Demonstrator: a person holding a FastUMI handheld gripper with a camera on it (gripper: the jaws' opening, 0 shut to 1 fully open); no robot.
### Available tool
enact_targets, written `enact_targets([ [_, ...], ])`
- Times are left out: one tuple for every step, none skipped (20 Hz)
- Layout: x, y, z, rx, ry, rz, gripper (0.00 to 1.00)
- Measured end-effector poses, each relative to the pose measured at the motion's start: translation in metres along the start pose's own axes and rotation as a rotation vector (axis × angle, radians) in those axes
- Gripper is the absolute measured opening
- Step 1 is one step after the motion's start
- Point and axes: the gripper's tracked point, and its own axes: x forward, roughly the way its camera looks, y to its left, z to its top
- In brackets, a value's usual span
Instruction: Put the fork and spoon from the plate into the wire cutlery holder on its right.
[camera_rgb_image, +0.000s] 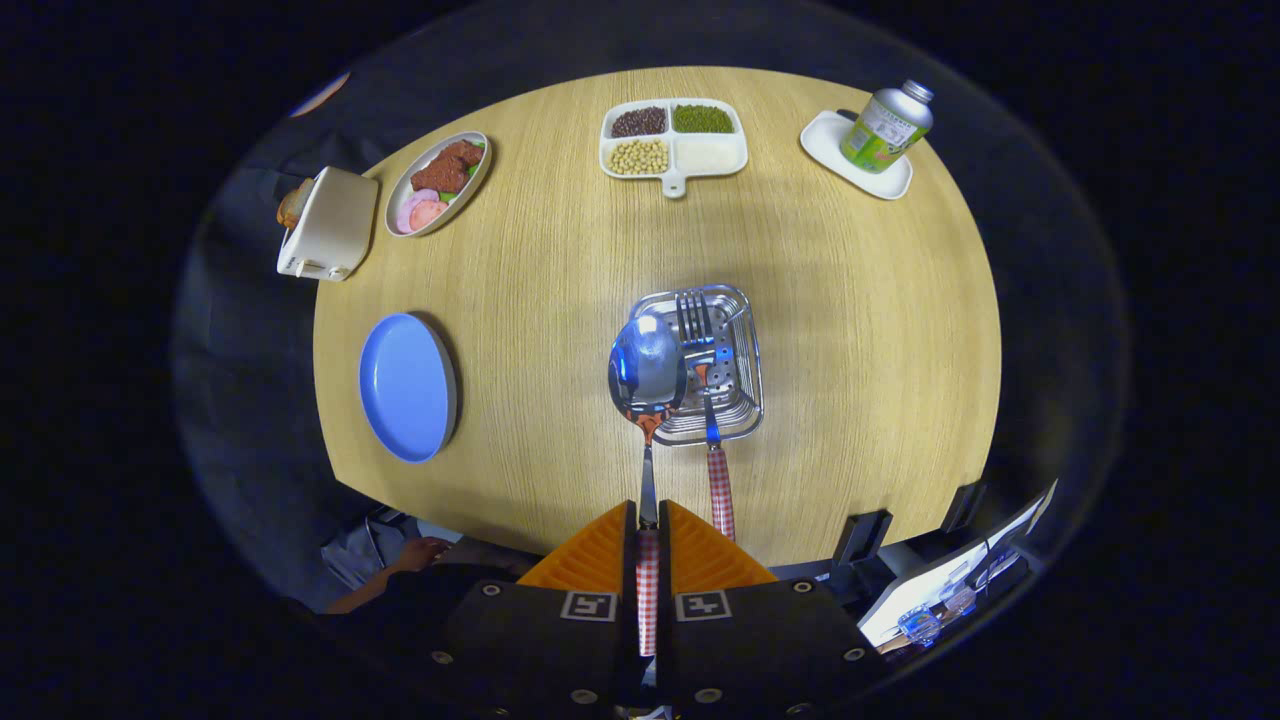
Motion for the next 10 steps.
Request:
enact_targets([
  [0.003,-0.001,0.0,-0.002,0.038,0.012,0.07],
  [0.004,-0.005,0.0,-0.008,0.076,0.02,0.07],
  [0.006,-0.008,0.002,-0.011,0.109,0.028,0.07],
  [0.01,-0.011,0.005,-0.001,0.138,0.032,0.07],
  [0.013,-0.013,0.01,0.011,0.158,0.037,0.07],
  [0.016,-0.015,0.013,0.013,0.179,0.042,0.07],
  [0.019,-0.017,0.014,0.016,0.207,0.042,0.07],
  [0.021,-0.019,0.013,0.012,0.234,0.042,0.07],
  [0.023,-0.02,0.015,0.007,0.252,0.038,0.07],
  [0.025,-0.02,0.018,0.005,0.268,0.039,0.07],
])
